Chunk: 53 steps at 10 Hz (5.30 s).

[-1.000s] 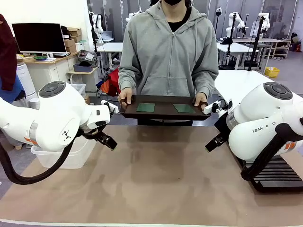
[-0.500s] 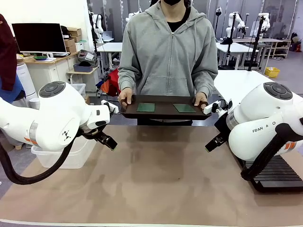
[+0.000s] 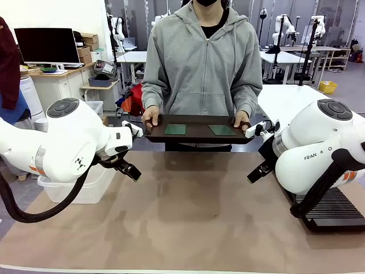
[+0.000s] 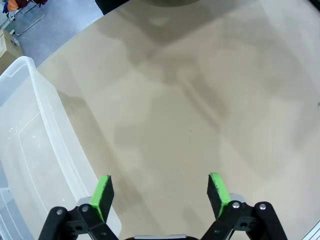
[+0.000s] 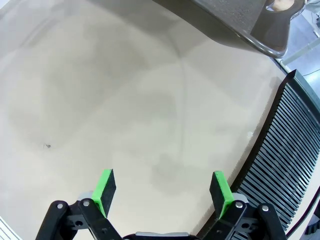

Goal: Sort PCBs into racks and boxes based on the side picked up.
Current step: Pick up the Blank PCB handed by the Human.

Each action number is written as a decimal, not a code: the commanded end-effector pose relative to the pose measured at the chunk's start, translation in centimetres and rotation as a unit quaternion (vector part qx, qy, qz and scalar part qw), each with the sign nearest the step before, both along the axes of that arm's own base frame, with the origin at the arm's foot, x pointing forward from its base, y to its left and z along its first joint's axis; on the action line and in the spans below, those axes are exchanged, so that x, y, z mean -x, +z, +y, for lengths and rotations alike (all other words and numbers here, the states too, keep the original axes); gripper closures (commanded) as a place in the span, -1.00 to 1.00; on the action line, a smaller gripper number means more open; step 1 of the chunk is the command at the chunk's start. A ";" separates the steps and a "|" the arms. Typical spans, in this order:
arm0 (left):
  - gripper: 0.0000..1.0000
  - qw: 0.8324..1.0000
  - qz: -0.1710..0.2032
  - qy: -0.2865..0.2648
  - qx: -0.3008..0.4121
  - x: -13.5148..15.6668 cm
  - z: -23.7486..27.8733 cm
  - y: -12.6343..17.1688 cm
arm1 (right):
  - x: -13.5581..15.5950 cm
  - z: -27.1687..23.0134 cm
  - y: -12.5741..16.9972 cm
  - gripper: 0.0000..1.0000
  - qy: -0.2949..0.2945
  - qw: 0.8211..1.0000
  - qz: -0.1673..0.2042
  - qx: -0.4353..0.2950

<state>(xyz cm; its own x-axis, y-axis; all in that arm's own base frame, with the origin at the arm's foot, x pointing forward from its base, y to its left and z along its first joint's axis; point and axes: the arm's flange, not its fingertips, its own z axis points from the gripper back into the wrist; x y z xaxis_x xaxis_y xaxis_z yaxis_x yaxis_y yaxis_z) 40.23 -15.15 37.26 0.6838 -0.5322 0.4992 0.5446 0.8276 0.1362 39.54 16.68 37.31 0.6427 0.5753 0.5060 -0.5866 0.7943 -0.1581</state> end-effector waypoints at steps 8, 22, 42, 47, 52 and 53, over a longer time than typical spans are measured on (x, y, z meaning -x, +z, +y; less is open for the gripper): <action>-1.00 0.993 0.057 -0.072 -0.069 1.3 2.2 9.1 | 4.1 0.3 7.7 -1.00 0.071 0.993 0.098 0.001; -1.00 0.989 0.030 -0.134 0.049 1.1 13.2 30.9 | 7.6 -11.0 34.6 -1.00 0.121 0.987 0.044 -0.099; -1.00 0.976 -0.031 -0.189 0.108 7.2 21.9 44.5 | 9.3 -20.9 49.6 -1.00 0.137 0.973 -0.131 -0.132; -1.00 0.984 -0.032 -0.149 0.094 7.7 21.9 46.2 | 9.8 -23.5 51.0 -1.00 0.166 0.971 -0.099 -0.142; -1.00 0.982 -0.063 -0.169 0.056 11.1 21.3 48.7 | 10.0 -26.1 54.6 -1.00 0.183 0.970 -0.015 -0.162; -1.00 0.983 -0.060 -0.166 0.055 11.3 21.3 48.8 | 9.8 -26.1 54.7 -1.00 0.182 0.969 -0.004 -0.164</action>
<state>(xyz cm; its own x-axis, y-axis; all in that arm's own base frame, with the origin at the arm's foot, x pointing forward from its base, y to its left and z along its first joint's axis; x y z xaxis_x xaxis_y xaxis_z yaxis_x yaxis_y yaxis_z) 28.88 6.32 86.24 0.4171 -0.6415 0.6438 0.7709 0.6249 0.1233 29.05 -8.89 90.59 0.4052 0.5767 0.7094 -0.8368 0.5465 0.0336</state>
